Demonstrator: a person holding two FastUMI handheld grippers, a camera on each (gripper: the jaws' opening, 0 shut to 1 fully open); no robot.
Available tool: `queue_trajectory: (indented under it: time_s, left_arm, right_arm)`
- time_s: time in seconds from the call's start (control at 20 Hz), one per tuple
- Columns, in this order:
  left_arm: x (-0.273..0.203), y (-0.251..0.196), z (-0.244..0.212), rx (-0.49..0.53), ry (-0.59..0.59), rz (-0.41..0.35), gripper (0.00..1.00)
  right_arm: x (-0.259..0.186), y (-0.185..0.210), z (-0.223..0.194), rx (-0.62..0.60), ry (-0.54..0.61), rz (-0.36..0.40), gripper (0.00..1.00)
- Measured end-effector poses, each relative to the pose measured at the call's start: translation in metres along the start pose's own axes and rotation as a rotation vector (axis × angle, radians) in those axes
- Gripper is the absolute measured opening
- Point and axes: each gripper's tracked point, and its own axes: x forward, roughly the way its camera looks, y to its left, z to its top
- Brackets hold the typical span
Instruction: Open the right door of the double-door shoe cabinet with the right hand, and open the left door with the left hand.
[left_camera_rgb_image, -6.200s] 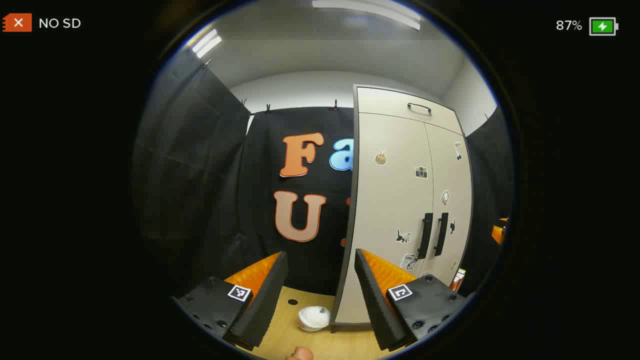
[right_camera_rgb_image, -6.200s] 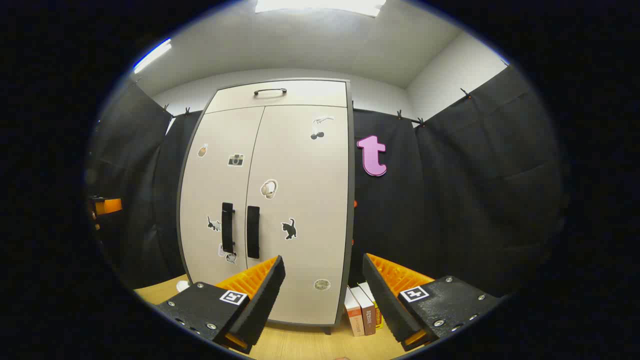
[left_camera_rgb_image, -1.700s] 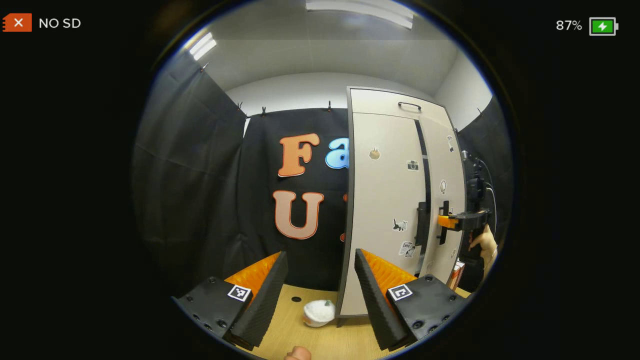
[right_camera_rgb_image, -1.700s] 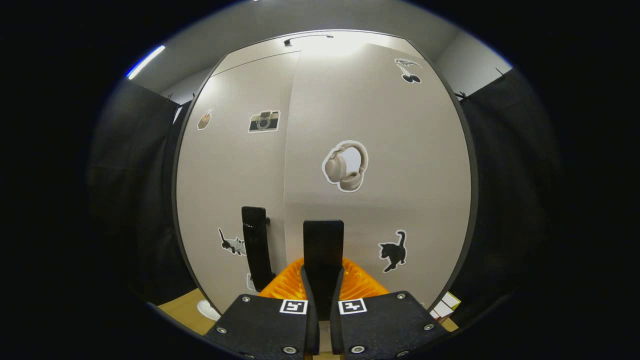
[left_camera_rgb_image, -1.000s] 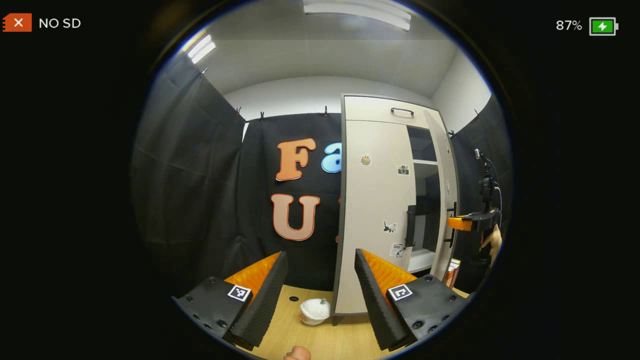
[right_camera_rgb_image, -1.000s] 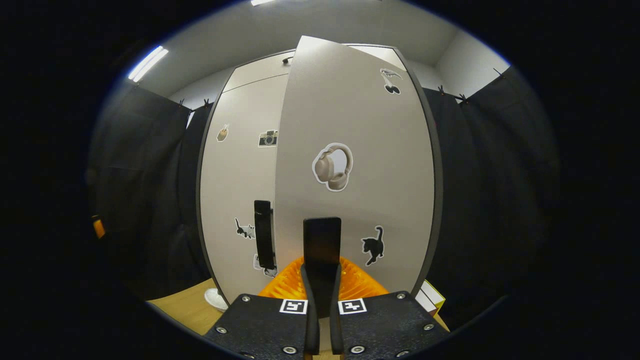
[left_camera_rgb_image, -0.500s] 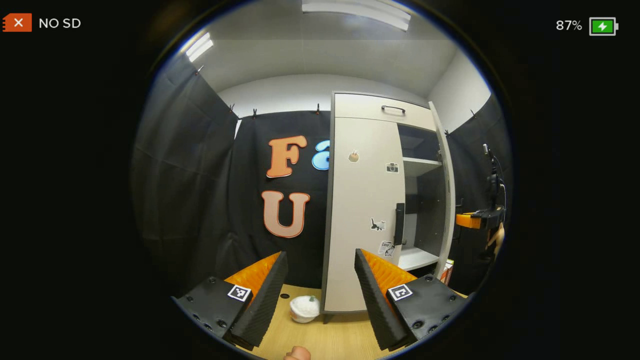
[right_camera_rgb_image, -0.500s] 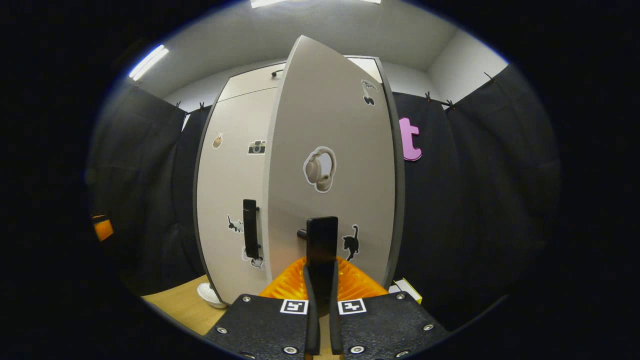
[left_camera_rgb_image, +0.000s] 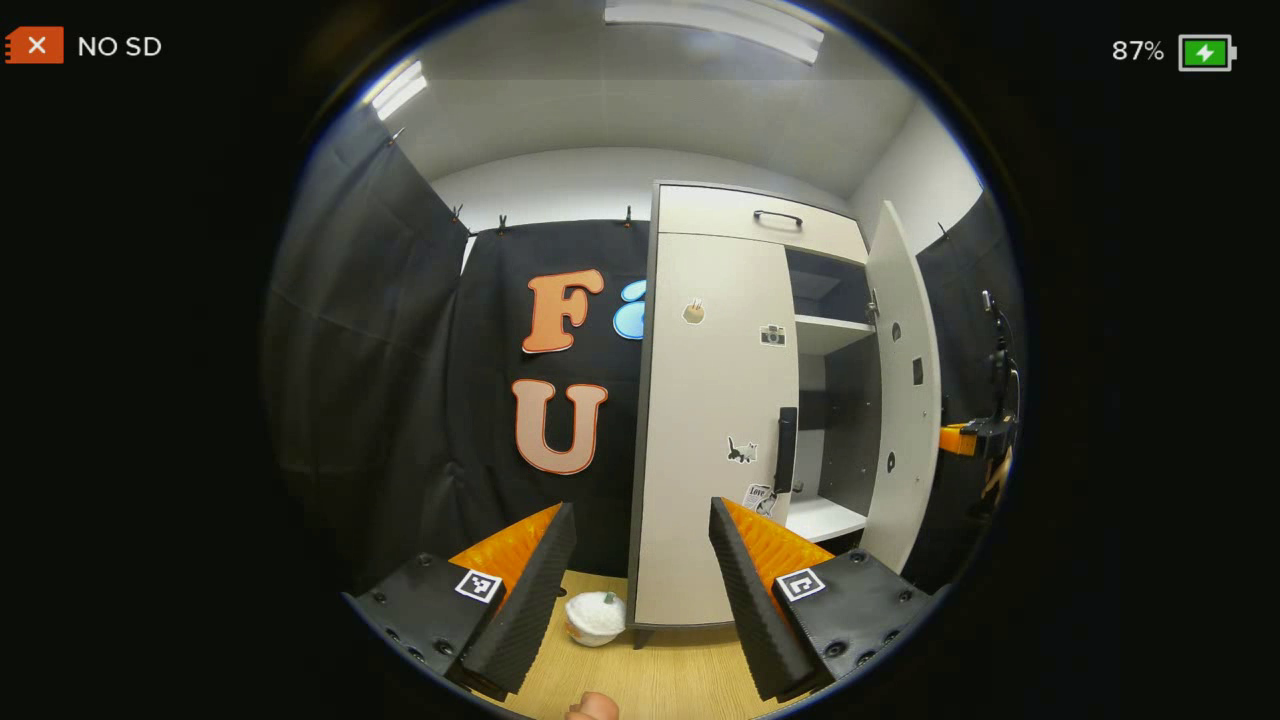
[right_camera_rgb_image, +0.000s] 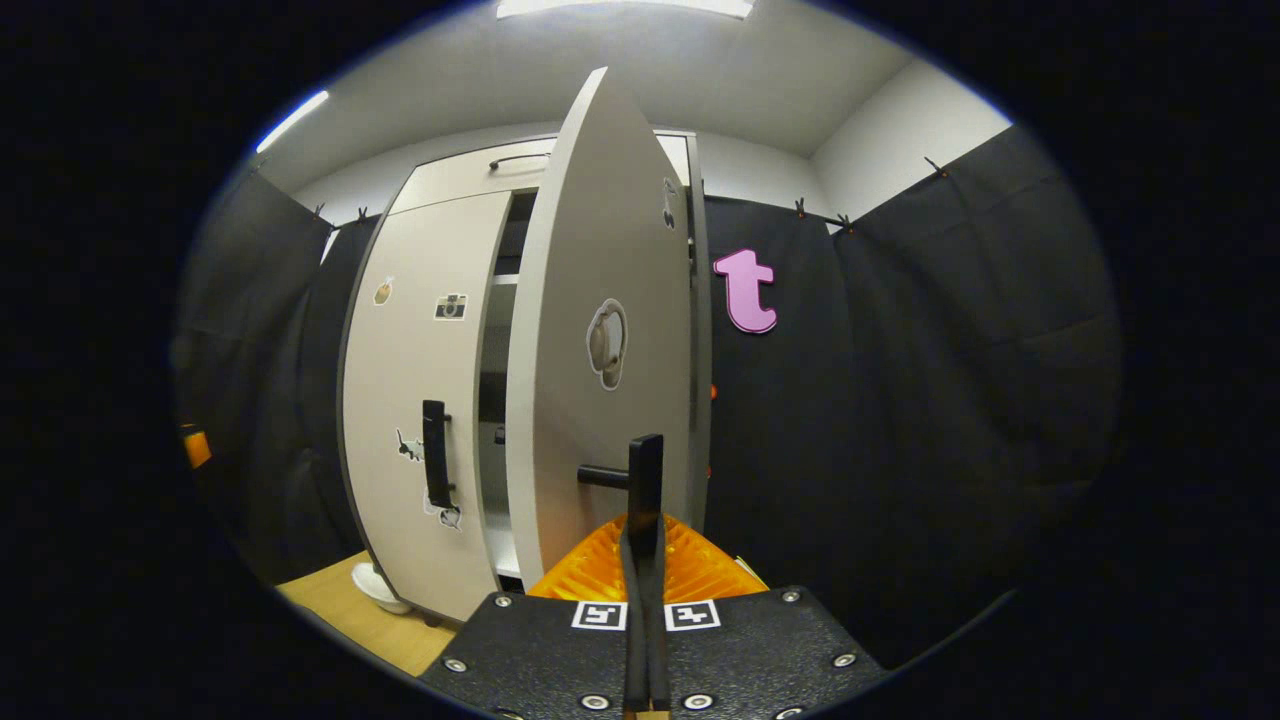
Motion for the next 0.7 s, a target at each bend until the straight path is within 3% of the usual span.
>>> queue_trajectory:
  time_s: [0.15, 0.7]
  left_arm:
    - [0.001, -0.013, 0.003, -0.005, -0.003, -0.022, 0.81]
    - [0.015, -0.047, -0.003, 0.005, 0.01, -0.055, 0.81]
  right_arm:
    - [-0.002, -0.025, -0.001, -0.035, 0.008, -0.063, 0.0]
    - [0.001, -0.062, -0.002, 0.059, 0.001, -0.049, 0.0]
